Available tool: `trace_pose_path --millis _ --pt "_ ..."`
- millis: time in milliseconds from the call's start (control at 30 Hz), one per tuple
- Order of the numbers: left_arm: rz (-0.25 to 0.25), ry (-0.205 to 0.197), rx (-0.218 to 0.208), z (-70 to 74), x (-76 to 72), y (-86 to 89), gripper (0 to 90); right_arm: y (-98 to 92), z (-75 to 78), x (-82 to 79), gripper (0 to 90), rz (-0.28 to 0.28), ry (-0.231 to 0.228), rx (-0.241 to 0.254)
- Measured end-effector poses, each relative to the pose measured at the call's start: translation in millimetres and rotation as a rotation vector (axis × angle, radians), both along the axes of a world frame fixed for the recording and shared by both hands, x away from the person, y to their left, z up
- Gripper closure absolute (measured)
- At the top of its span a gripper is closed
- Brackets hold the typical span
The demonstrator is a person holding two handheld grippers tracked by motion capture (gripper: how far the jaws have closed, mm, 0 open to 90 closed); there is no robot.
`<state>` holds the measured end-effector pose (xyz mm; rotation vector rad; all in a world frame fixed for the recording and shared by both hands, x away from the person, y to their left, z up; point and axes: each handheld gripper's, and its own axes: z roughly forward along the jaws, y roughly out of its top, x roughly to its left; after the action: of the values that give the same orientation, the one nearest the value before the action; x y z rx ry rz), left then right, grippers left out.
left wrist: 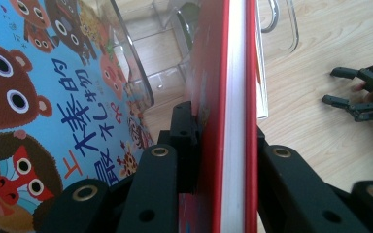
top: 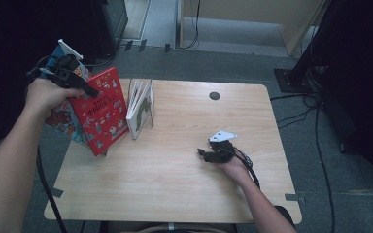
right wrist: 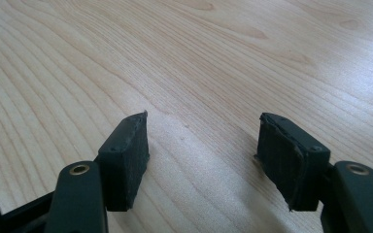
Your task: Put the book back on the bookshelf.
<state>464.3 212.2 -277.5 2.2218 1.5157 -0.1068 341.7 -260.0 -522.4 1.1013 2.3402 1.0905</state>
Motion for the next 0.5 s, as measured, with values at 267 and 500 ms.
trace_pose_path --millis 267,500 --pt "-0.030 0.028 0.033 -1.1 -0.7 -3.6 76.0 0.3 0.0 0.1 35.8 -0.002 0.000 0.002" --pt "-0.025 0.049 0.043 -2.1 -0.6 -3.5 79.1 0.3 0.0 0.1 35.8 -0.002 0.000 0.002"
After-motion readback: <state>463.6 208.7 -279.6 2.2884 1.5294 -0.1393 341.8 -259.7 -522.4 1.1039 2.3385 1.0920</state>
